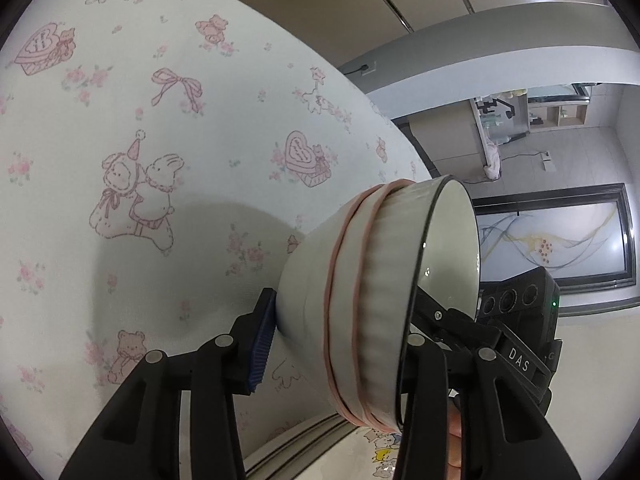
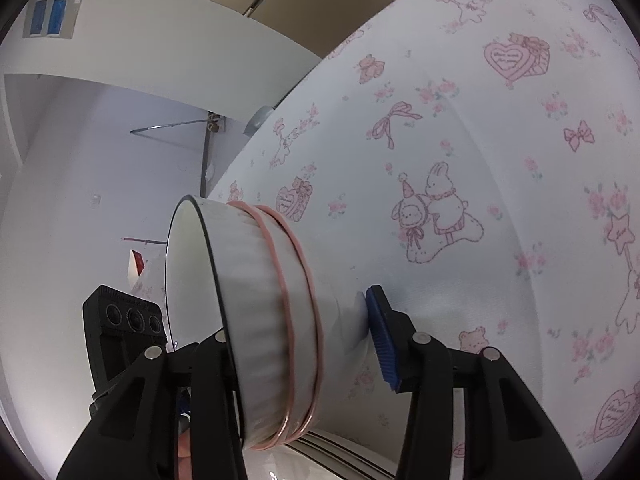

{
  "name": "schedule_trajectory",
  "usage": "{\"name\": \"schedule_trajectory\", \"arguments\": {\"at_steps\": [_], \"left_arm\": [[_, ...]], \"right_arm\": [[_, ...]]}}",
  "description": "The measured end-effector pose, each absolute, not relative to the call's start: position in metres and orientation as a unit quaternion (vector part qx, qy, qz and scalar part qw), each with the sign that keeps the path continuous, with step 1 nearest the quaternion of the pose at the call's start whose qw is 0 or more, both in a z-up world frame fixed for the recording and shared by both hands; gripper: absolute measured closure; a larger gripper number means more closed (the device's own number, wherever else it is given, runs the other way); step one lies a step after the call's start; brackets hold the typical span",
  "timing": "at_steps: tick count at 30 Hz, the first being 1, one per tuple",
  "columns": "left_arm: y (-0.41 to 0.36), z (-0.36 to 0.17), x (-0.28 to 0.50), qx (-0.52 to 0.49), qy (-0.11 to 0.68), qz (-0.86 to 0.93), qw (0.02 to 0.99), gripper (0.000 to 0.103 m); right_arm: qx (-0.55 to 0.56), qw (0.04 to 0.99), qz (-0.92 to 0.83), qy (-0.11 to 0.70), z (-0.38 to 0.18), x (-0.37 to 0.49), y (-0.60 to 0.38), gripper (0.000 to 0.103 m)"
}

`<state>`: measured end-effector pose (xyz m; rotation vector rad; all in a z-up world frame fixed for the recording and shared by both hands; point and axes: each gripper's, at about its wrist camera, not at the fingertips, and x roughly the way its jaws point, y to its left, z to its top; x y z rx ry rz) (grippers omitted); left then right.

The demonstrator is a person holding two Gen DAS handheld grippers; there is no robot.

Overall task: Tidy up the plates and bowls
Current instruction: 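Lift the bowl stack with both grippers and carry it over the plates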

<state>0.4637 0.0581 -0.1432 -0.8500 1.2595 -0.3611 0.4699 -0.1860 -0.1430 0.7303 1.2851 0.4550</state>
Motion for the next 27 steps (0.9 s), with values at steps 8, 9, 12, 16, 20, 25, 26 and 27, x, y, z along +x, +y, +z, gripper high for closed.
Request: {"name": "schedule_trajectory", "arguments": {"at_steps": [8, 9, 12, 16, 20, 25, 26, 27], "left_arm": [[0.061, -0.114, 0.456, -0.37, 0.548, -0.173, 0.73, 0.058], [0.062, -0.109, 0.454, -0.367, 0.544, -0.174, 0.734, 0.058], [0.062, -0.097, 0.449, -0.362, 0.537, -0.178, 0.741, 0.058], [0.06, -0.079, 0.441, -0.346, 0.536, -0.183, 0.748, 0.058], [0.057, -0.059, 0.431, -0.328, 0.532, -0.187, 0.758, 0.057], [0.054, -0.033, 0.416, -0.325, 0.525, -0.201, 0.761, 0.057], [0.055, -0.025, 0.41, -0.322, 0.526, -0.205, 0.76, 0.057], [0.055, -0.019, 0.406, -0.318, 0.525, -0.206, 0.762, 0.057]], "right_arm": [[0.33, 0.726, 0.22, 0.561, -0.122, 0.464, -0.184, 0.059], [0.331, 0.728, 0.222, 0.559, -0.119, 0.463, -0.183, 0.059], [0.333, 0.731, 0.226, 0.551, -0.11, 0.461, -0.183, 0.059], [0.329, 0.738, 0.232, 0.541, -0.097, 0.456, -0.183, 0.059], [0.337, 0.736, 0.24, 0.536, -0.085, 0.446, -0.185, 0.059], [0.328, 0.75, 0.225, 0.529, -0.054, 0.429, -0.187, 0.059], [0.33, 0.75, 0.226, 0.526, -0.049, 0.425, -0.188, 0.059], [0.332, 0.751, 0.231, 0.521, -0.044, 0.42, -0.188, 0.059]]}}
